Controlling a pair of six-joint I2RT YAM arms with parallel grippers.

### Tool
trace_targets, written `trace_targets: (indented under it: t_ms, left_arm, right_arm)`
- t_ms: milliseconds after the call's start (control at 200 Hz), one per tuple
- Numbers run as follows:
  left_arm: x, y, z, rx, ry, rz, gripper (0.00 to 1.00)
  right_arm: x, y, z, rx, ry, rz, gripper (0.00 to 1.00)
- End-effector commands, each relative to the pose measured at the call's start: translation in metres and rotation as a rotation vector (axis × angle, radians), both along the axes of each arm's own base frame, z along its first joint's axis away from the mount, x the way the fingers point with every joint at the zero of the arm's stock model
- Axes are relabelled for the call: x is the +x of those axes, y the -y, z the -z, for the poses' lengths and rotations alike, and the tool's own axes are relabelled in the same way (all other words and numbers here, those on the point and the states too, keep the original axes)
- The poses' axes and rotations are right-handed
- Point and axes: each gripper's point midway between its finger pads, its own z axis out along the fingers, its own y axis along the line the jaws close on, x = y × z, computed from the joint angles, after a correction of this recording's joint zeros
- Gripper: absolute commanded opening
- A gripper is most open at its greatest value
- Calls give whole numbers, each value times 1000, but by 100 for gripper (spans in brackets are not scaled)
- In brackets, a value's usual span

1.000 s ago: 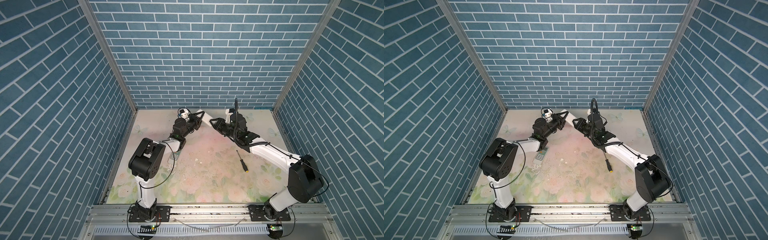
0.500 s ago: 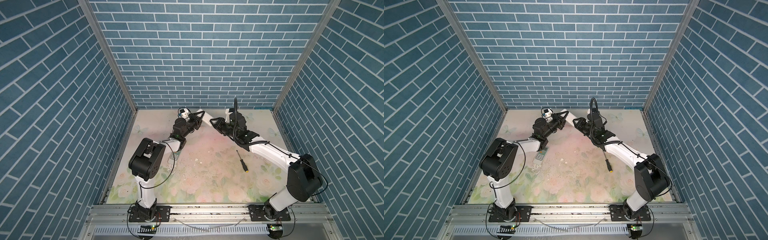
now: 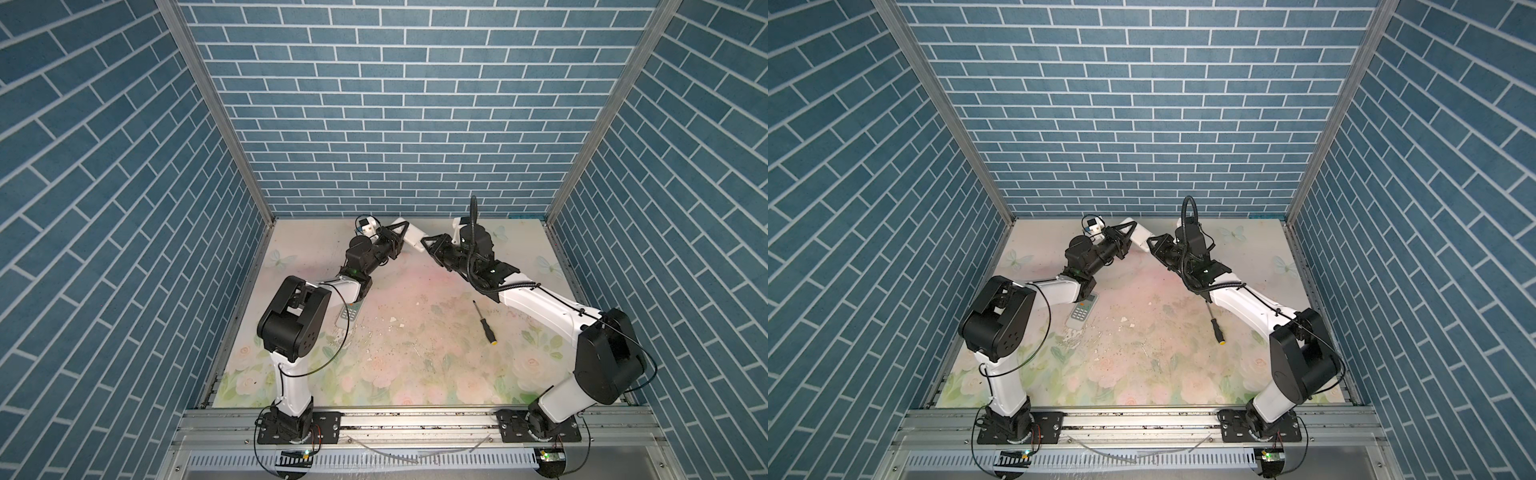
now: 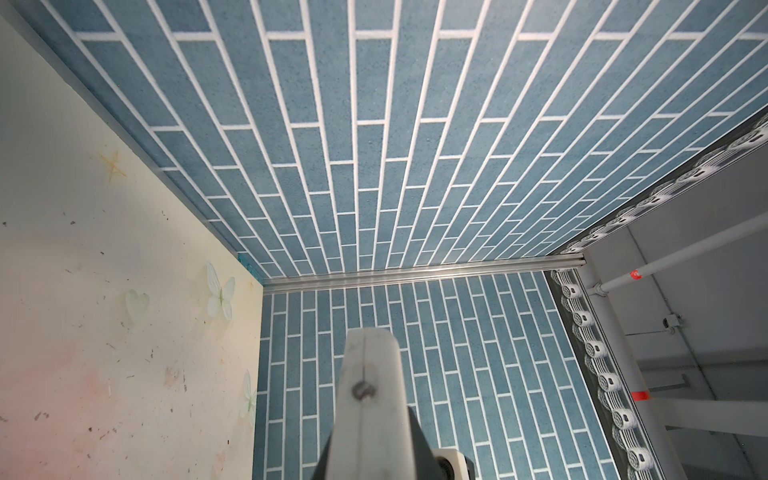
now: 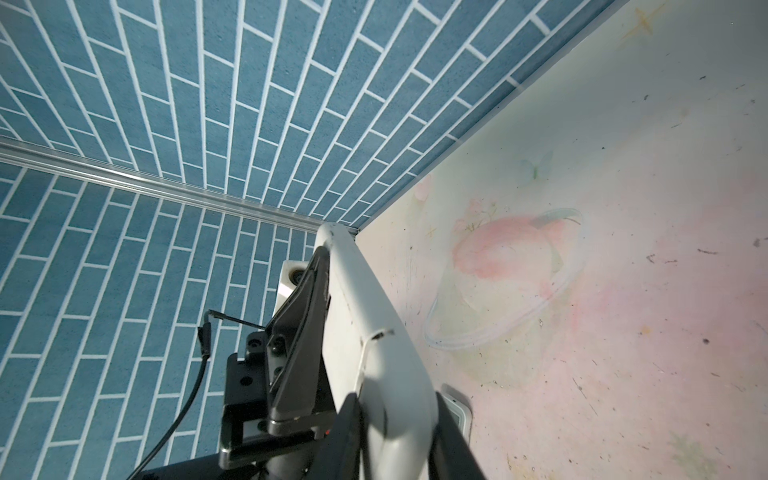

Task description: Unload the batteries from the remote control

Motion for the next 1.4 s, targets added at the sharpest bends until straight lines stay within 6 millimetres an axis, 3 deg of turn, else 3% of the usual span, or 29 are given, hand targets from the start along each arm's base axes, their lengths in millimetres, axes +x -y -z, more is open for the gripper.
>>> trace_targets:
  t_ms: [0,365,830,1395]
  left_arm:
    - [-7,8,-27,1,91,27,0]
    - [-6,9,-25,12,95,29,0]
    - [-2,3,-28,41,114,13,0]
    - [1,0,-16,46,94,1,0]
  right_arm:
    - [-2,-3,-17,-14,54,-22,28]
    - [-5,-1,-18,-8,49,-21,34]
    - [-8,0,-19,13,38,-20,34]
    - [-11,-1,-20,45,20,-24,38]
